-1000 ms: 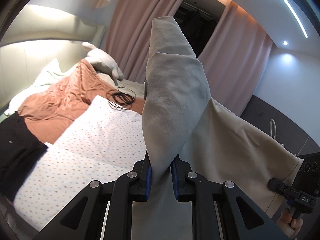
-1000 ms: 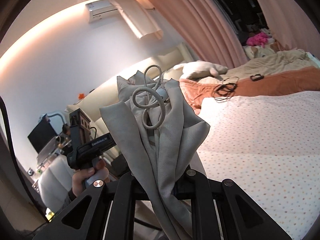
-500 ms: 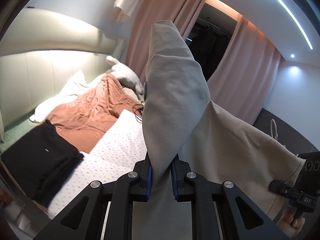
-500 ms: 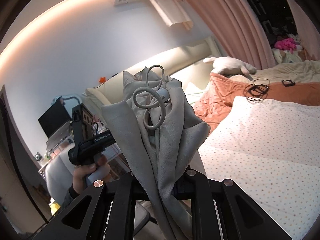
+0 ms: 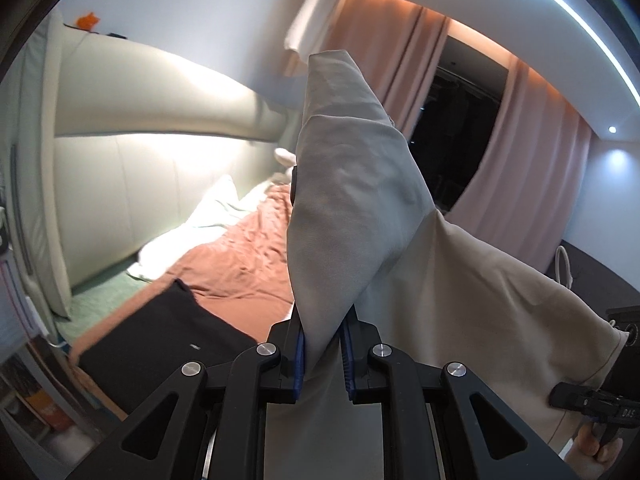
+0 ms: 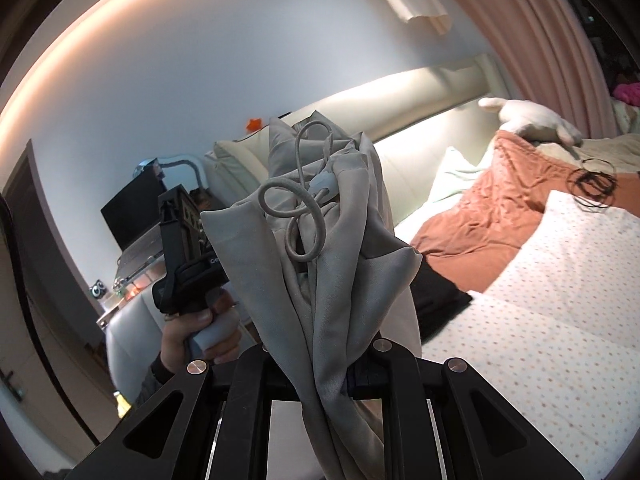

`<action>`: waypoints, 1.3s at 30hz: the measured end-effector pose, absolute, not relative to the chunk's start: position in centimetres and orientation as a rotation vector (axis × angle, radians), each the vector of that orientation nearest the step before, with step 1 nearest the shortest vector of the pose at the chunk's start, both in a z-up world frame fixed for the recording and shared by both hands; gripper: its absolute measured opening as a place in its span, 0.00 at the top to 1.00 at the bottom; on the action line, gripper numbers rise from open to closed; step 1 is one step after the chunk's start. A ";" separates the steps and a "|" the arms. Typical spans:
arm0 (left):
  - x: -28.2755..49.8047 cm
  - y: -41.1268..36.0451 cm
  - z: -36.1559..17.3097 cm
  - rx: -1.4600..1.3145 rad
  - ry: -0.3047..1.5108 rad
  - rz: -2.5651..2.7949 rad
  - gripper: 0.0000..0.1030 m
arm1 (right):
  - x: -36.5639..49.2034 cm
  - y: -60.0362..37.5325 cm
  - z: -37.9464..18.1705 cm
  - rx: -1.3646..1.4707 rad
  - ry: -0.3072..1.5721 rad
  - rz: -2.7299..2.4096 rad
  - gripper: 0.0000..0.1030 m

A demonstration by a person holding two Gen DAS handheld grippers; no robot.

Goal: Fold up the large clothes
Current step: 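Carry the lifted jacket with both grippers toward the clothes stack by the headboard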

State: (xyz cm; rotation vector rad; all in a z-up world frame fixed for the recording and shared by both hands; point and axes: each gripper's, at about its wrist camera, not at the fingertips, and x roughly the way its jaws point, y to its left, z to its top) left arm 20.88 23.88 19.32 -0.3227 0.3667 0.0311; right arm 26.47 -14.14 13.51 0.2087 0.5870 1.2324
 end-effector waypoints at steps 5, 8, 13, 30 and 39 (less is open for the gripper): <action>20.6 29.2 19.5 -0.329 0.355 0.125 0.85 | 26.8 -7.4 12.8 0.169 0.617 1.301 0.86; 20.7 31.9 19.7 -0.331 0.353 0.182 0.86 | 26.7 -3.1 12.3 0.141 0.636 1.340 0.86; 20.6 35.3 20.2 -0.304 0.348 0.267 0.87 | 26.5 3.8 11.5 0.107 0.674 1.398 0.86; 21.6 43.6 19.4 -0.273 0.387 0.491 0.87 | 28.0 19.0 7.7 0.047 0.809 1.563 0.86; 27.7 44.9 14.5 -0.318 0.461 0.486 0.87 | 34.1 20.6 2.0 0.092 0.945 1.523 0.86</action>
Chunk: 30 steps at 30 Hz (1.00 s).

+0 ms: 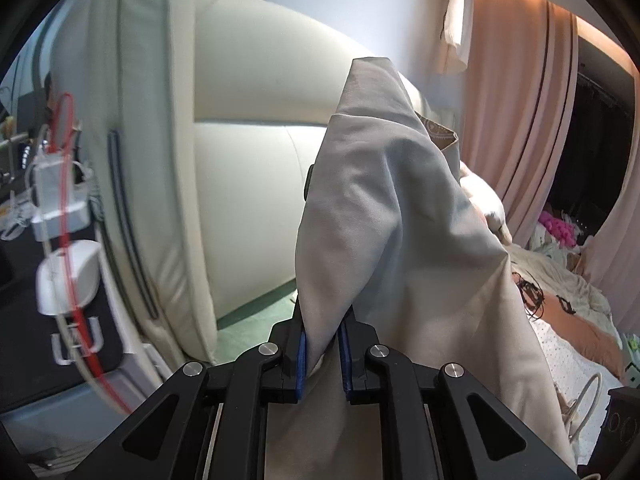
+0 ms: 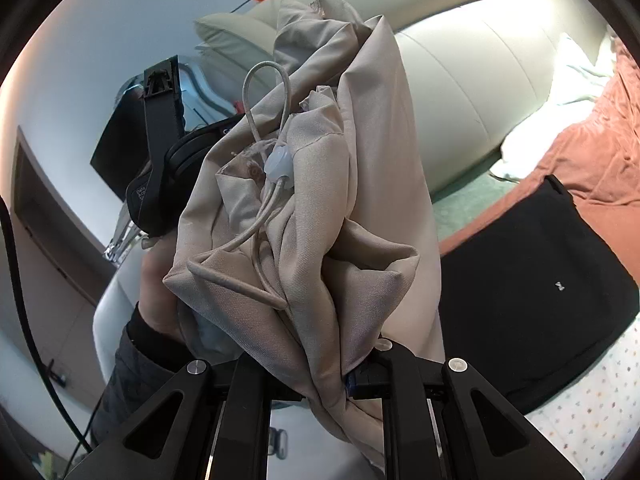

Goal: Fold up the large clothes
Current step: 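Carry the lifted jacket with both grippers toward the clothes stack by the headboard, then lower the jacket onto the black folded clothes with both grippers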

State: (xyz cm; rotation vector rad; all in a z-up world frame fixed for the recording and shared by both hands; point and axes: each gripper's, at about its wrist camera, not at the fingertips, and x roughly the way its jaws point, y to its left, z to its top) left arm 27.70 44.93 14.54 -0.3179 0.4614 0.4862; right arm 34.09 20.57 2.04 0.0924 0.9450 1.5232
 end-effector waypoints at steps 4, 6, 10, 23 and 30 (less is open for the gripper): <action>30.9 44.7 13.7 -0.309 0.493 0.477 0.87 | 37.5 19.2 0.6 0.148 0.968 1.496 0.86; 32.5 44.5 13.3 -0.307 0.510 0.472 0.87 | 39.5 18.3 -0.4 0.183 0.982 1.471 0.86; 35.4 44.5 12.1 -0.307 0.551 0.467 0.87 | 42.7 16.4 -2.2 0.241 1.016 1.418 0.86; 38.6 42.8 8.3 -0.280 0.633 0.548 0.40 | 51.1 14.0 -14.5 0.285 1.195 1.157 0.87; 31.7 42.8 3.0 -0.343 0.715 0.601 0.40 | 52.0 13.6 -17.9 0.344 1.245 1.146 0.87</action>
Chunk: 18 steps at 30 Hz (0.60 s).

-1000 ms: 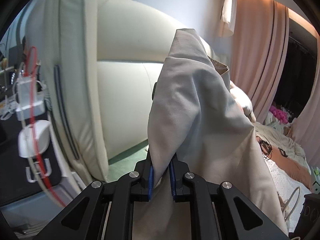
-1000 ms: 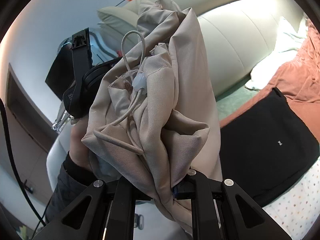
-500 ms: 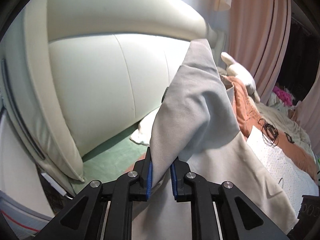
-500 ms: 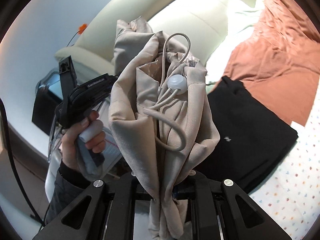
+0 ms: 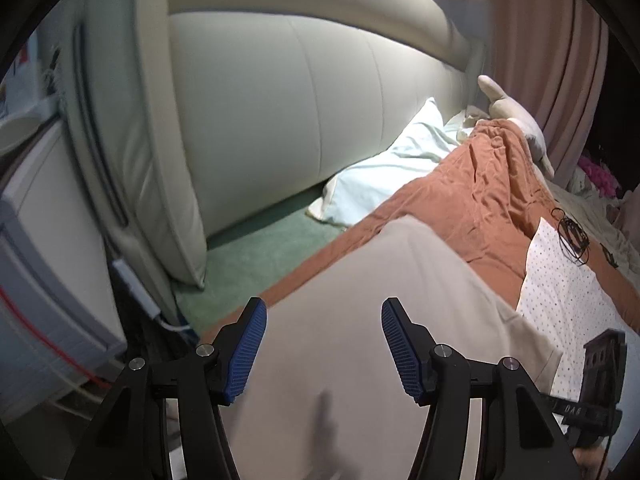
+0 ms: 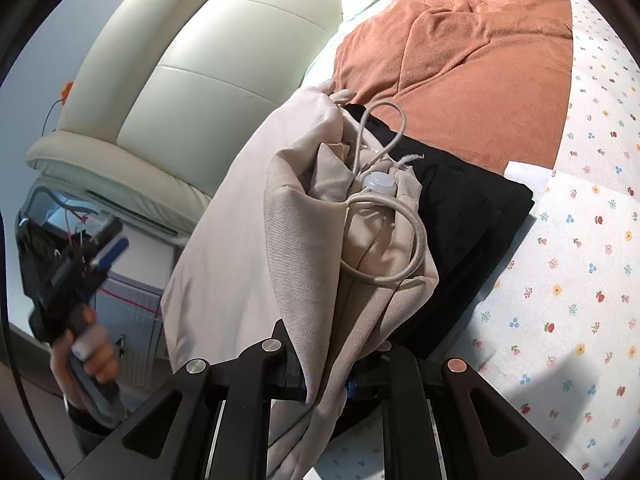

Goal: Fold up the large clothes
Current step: 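Lower the jacket onto the black folded clothes with both grippers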

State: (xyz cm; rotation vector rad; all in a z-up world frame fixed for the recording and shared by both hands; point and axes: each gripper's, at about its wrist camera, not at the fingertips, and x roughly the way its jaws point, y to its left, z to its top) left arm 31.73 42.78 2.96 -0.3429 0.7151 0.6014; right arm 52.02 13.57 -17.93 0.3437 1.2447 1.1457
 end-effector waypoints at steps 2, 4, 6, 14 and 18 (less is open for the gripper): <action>29.7 42.8 1.7 -0.390 0.726 0.617 0.39 | 52.1 13.6 -17.9 0.355 1.253 1.148 0.87; 27.9 42.9 0.7 -0.446 0.734 0.628 0.26 | 52.3 13.6 -17.9 0.358 1.258 1.147 0.86; 26.4 42.8 0.0 -0.480 0.732 0.640 0.17 | 52.4 13.7 -17.9 0.350 1.255 1.144 0.86; 23.8 41.7 -2.8 -0.565 0.786 0.695 0.11 | 52.7 13.6 -18.3 0.359 1.260 1.141 0.86; 24.2 41.8 -5.2 -0.650 0.833 0.711 0.11 | 52.7 13.5 -18.4 0.363 1.263 1.142 0.86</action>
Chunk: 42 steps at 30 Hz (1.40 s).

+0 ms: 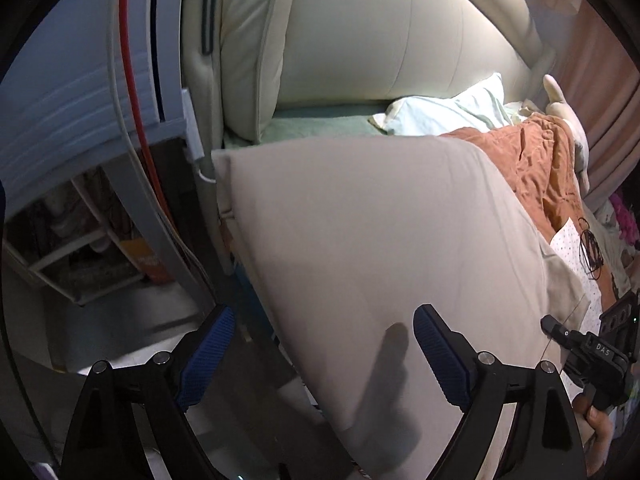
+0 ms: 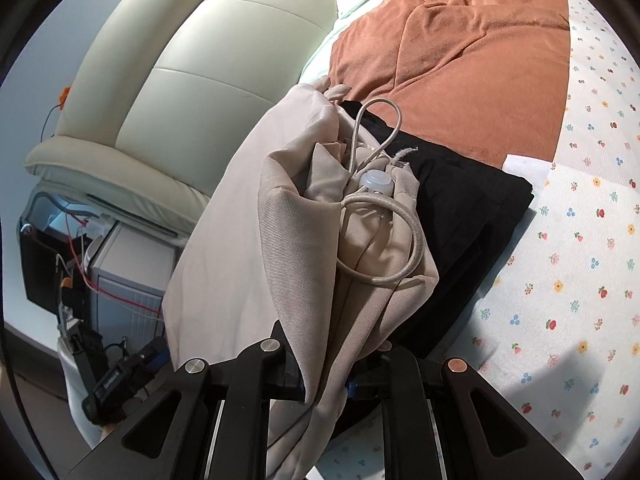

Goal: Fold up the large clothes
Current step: 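Lower the jacket onto the black folded clothes with both grippers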

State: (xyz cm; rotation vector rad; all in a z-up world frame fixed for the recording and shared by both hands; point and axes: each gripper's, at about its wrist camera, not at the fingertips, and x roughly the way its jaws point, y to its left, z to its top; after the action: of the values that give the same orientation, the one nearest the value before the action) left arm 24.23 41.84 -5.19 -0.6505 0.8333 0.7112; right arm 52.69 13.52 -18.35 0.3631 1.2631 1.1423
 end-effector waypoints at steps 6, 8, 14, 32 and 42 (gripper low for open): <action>24.5 43.1 -7.8 -0.810 0.830 0.688 0.12 | 53.0 13.5 -18.6 0.370 1.271 1.151 0.86; 24.5 43.3 -7.8 -0.833 0.794 0.680 0.29 | 53.0 13.6 -18.5 0.371 1.266 1.159 0.86; 27.3 42.8 -5.0 -0.709 0.827 0.719 0.68 | 53.2 15.0 -15.3 0.302 1.195 1.206 0.87; 25.9 41.5 -5.4 -0.553 0.857 0.808 0.38 | 54.4 10.5 -20.6 0.322 1.265 1.025 0.57; 24.6 42.0 -1.8 -0.502 0.736 0.852 0.38 | 55.1 8.0 -14.0 0.253 1.061 0.904 0.57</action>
State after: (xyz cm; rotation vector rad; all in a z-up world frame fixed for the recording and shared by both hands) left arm 24.57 41.97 -1.79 -0.5018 0.7356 0.8520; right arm 55.06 8.00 -14.03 0.2535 1.0608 0.9040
